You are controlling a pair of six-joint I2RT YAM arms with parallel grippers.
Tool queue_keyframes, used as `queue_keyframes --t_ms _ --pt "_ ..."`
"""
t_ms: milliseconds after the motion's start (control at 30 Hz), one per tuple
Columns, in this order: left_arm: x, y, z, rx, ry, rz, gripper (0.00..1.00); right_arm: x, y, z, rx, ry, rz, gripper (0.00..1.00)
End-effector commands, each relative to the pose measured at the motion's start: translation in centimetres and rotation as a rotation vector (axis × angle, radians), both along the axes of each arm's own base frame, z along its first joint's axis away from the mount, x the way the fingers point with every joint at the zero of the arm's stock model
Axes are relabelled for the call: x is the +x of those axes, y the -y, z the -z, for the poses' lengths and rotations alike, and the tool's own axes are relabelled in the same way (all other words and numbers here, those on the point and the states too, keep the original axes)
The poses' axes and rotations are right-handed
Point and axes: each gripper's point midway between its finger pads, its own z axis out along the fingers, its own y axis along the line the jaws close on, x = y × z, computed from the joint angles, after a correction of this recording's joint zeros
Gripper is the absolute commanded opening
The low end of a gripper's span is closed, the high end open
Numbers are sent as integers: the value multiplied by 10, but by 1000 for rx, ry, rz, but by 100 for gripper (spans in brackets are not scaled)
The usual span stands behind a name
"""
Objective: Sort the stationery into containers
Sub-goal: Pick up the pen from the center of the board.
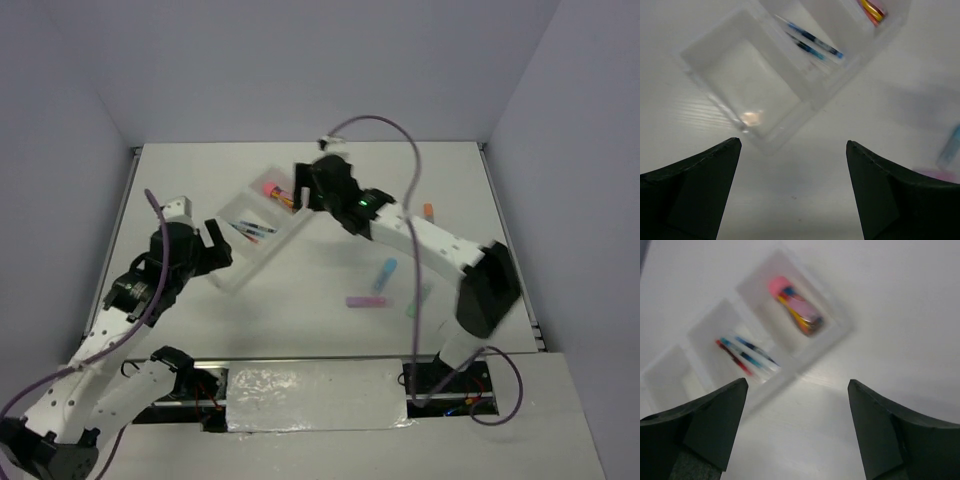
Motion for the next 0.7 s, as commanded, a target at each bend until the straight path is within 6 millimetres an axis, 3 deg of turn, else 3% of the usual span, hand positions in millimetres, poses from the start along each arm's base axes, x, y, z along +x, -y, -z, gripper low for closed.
queue_keyframes --t_ms 0,33,67,100,167,200,233,267,300,367,400,433,467,567,600,667 --pt "8 79 4 -234 -39 77 99 -43 128 -4 47 -47 406 90" --pt "8 96 2 -246 -32 86 99 -63 149 -25 129 -15 442 90" --pt "15 105 -2 -232 5 45 99 -84 172 11 78 -67 465 92" --pt "6 143 15 -223 -50 86 99 -97 183 16 83 -69 470 93" --pt "9 171 9 -207 -45 42 99 -128 208 21 96 -63 464 93" --pt "1 194 13 -254 -82 20 99 -137 217 22 98 -61 470 93" --pt "8 219 20 -245 -128 -12 99 -145 225 20 98 -57 479 93" --pt "7 230 28 -244 -168 -46 99 -160 243 13 94 -42 512 93" --pt "-6 236 40 -246 -235 -111 99 -166 251 8 97 -31 523 95" --pt "-7 274 49 -284 -271 -175 99 -183 269 -6 107 7 531 97" --pt "-10 278 72 -221 -301 -216 99 -188 274 -11 115 20 536 97" --pt "-7 294 61 -272 -297 -236 99 -194 281 -14 110 24 537 97" --pt "-8 303 66 -300 -315 -278 99 -201 286 -22 138 51 535 97" --pt "-5 333 89 -282 -385 -289 99 -214 296 -30 156 69 533 98" --pt "-6 337 107 -250 -408 -308 99 -219 299 -35 180 84 525 98" --pt "-8 345 115 -269 -453 -334 99 -225 302 -39 192 96 512 98"
